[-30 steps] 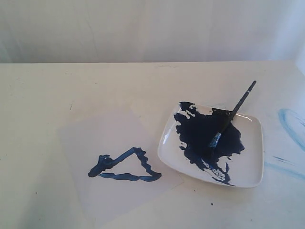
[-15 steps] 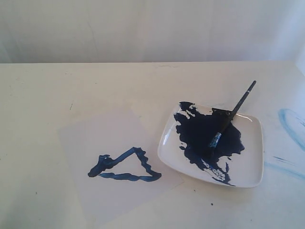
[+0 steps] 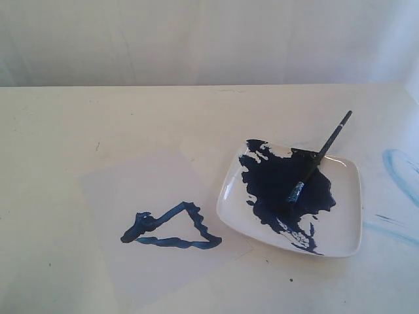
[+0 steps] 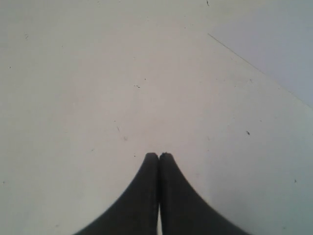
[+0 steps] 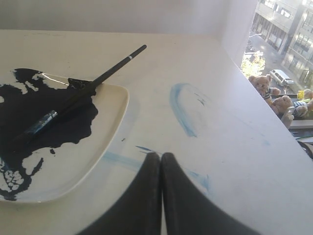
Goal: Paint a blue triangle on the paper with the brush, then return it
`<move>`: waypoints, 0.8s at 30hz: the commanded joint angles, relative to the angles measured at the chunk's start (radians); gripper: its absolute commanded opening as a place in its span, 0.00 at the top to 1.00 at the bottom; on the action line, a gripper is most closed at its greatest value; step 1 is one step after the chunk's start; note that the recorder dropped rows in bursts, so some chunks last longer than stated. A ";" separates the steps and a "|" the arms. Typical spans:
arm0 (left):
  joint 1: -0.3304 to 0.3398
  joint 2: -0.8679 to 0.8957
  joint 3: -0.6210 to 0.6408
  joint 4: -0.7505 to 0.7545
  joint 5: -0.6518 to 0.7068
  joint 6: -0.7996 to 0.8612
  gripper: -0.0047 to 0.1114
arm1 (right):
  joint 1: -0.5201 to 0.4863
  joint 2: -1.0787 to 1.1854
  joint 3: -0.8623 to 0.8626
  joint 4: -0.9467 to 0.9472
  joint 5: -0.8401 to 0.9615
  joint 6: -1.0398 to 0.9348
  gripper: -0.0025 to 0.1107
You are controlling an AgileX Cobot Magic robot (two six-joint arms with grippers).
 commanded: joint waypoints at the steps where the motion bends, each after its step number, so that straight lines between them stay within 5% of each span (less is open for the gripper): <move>1: 0.003 -0.029 0.008 -0.013 0.022 -0.005 0.96 | -0.008 -0.007 0.005 -0.010 -0.006 -0.021 0.98; 24: 0.005 -0.029 0.008 -0.033 0.033 -0.005 0.96 | -0.008 -0.007 0.005 -0.010 -0.006 -0.021 0.98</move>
